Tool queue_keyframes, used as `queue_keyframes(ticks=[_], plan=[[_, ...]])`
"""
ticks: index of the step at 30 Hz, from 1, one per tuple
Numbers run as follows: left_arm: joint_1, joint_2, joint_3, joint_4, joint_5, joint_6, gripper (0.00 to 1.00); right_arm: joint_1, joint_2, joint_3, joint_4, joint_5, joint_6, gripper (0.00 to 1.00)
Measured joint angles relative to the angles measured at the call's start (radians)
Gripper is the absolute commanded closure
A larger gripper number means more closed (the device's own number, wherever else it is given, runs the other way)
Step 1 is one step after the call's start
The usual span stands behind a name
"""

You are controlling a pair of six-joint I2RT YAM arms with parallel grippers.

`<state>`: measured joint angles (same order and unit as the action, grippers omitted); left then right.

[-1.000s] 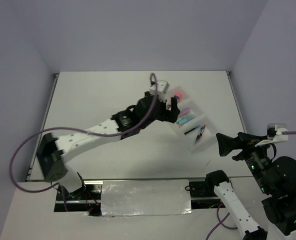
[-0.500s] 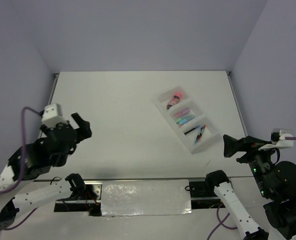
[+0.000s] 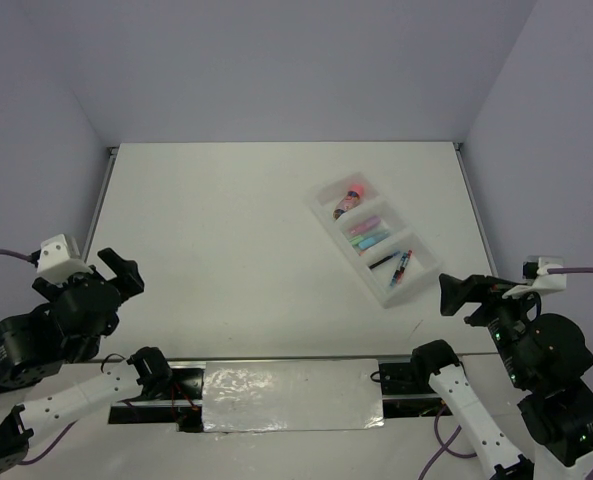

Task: Sort the stationery into containers
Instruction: Reset both arms

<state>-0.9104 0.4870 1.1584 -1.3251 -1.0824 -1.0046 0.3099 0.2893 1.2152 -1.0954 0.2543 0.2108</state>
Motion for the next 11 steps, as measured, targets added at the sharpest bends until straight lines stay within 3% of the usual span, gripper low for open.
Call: queue_keyframes(ticks=[11], plan=[[0.0, -0.018, -0.012, 0.002, -0.022, 0.004, 0.01, 0.006, -0.002, -0.019, 0.001, 0.004, 0.002, 0.0]])
